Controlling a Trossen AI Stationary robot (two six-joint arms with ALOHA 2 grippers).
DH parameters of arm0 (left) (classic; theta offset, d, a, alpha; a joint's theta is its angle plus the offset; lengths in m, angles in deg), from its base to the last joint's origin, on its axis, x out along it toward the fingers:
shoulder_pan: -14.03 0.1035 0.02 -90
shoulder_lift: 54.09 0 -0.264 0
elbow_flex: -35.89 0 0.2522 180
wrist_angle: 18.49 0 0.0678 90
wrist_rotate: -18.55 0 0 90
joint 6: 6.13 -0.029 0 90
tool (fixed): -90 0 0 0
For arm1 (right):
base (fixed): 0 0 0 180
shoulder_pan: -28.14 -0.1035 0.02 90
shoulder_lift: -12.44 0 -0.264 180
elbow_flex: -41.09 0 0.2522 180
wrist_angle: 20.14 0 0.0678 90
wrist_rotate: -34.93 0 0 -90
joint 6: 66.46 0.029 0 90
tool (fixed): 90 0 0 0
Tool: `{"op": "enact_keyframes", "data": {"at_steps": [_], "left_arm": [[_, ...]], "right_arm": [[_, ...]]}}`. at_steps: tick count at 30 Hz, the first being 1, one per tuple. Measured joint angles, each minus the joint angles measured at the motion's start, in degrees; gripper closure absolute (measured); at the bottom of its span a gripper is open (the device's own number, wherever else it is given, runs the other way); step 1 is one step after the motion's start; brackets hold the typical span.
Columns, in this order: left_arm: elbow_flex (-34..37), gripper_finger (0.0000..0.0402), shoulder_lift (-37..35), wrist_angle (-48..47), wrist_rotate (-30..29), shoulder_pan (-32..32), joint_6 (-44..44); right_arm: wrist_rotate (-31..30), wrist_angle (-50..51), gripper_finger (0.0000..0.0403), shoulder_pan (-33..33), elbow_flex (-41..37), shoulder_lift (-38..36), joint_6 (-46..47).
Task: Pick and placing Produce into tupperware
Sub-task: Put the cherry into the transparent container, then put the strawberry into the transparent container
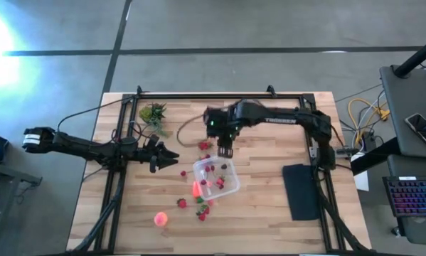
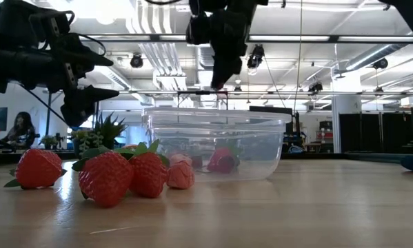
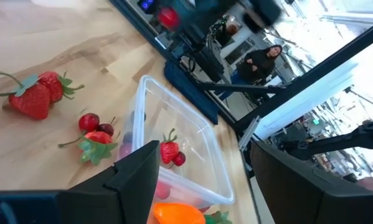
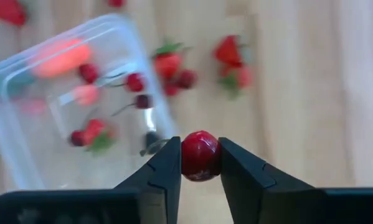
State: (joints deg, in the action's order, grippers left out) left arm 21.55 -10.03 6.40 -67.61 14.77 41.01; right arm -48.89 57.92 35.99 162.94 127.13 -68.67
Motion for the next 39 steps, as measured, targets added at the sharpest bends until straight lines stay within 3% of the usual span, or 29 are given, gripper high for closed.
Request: {"op": "enact_keyframes", "data": {"at_steps": [8,14,25,31,39], "left_arm": [[-0.1,0.0164,0.6,0.2,0.0,0.0,-1.0],[-0.2,0.0164,0.3,0.3,0.3,0.0,-1.0],[-0.1,0.0164,0.5,0.3,0.4,0.0,-1.0],[-0.1,0.0164,0.6,0.3,0.4,0.0,-1.0],[-0.2,0.0164,0.5,0.3,0.5,0.0,-0.9]], "right_arm": [[0.5,-5.0,0.0296,-7.0,-5.7,2.3,3.4],[-2.9,-6.3,0.0267,-9.8,-6.9,3.5,3.9],[-10.8,-5.0,0.0162,-6.3,-1.2,2.7,14.0],[-7.8,-5.0,0.0159,-0.7,4.2,9.1,10.2],[-7.7,-3.1,0.0167,-0.2,10.7,18.2,4.9]]}}
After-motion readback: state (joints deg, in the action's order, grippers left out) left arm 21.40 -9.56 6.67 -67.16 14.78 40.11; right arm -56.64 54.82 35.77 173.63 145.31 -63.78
